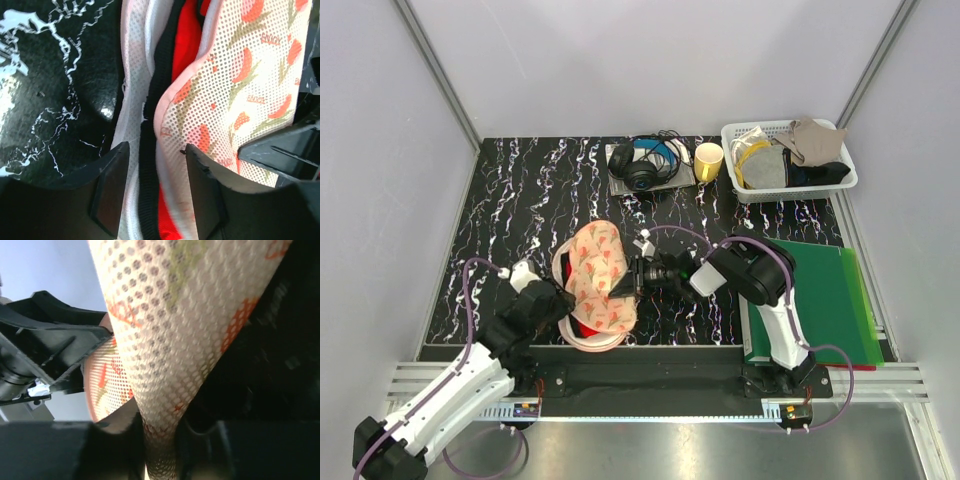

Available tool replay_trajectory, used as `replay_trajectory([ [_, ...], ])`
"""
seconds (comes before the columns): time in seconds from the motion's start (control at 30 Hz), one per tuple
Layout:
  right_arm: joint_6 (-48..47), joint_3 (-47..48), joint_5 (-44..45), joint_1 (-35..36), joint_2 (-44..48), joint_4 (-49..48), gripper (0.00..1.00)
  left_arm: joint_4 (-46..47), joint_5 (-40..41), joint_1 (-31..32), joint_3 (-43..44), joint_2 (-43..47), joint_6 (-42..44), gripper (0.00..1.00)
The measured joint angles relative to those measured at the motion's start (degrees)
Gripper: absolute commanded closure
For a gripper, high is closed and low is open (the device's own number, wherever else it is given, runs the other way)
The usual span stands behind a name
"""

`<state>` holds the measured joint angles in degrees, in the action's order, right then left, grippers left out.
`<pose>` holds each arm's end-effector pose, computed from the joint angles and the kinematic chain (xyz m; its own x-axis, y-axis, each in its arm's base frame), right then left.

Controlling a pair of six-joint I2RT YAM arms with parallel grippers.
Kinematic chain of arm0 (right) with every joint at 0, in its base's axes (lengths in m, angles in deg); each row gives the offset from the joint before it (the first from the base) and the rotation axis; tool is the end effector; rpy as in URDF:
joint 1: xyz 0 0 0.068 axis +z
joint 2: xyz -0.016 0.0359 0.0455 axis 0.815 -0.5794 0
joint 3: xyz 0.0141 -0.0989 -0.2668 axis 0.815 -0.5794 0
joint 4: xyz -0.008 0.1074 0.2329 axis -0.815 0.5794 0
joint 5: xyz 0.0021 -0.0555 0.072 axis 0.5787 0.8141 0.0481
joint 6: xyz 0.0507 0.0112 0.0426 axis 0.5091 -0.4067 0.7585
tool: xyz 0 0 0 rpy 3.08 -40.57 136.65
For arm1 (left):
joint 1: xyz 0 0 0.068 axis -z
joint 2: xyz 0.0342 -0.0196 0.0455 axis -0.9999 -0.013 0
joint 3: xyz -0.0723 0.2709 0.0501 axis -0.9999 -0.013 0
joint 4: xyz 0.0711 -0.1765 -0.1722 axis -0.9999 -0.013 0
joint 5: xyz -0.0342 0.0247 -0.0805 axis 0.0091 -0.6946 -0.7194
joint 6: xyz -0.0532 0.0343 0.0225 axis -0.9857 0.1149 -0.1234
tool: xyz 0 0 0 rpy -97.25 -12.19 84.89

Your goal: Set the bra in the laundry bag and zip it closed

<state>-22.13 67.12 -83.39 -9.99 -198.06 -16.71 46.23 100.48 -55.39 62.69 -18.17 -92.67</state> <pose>0.2583 0.3058 0.0880 -0.9666 -0.0603 -0.2491 -0.2562 0.2618 0.9305 0.1036 -0.0466 0.1593 -0.5763 -0.5737 -0.5820 -0.3384 0.8158 -0.4690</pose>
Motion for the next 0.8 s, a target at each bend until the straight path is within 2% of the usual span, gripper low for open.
replay_trajectory([
  [0.1, 0.5, -3.5, 3.0, 0.0, 1.8, -0.3, 0.81, 0.2, -1.0, 0.0, 0.3, 0.7, 2.9, 0.44],
  [0.23, 1.8, -10.5, 11.0, 0.1, 8.5, -0.1, 0.8, 1.6, -2.3, 0.6, 1.9, 1.2, 6.7, 0.43],
  [0.4, 4.7, -19.8, 23.6, 0.2, 19.0, 1.2, 0.76, 6.0, -3.1, 6.8, 4.5, 1.0, 10.6, 0.42],
  [0.47, 6.8, -23.2, 29.1, 0.2, 22.7, 2.5, 0.67, 8.5, -3.0, 11.3, 5.0, -0.5, 11.2, 0.41],
  [0.53, 9.6, -26.5, 35.6, 0.3, 25.6, 3.5, 0.64, 11.4, -2.6, 17.6, 5.1, -3.5, 11.3, 0.41],
  [0.63, 13.7, -28.6, 41.7, 0.3, 26.9, 5.6, 0.54, 15.4, -2.8, 23.2, 4.8, -6.1, 11.2, 0.4],
  [0.7, 15.2, -28.9, 44.4, 0.5, 28.0, 6.1, 0.49, 19.6, -3.2, 25.4, 3.4, -6.4, 10.7, 0.37],
  [0.8, 17.2, -29.5, 47.3, 0.6, 29.0, 6.3, 0.47, 24.9, -3.8, 26.0, 0.6, -7.1, 9.7, 0.35],
])
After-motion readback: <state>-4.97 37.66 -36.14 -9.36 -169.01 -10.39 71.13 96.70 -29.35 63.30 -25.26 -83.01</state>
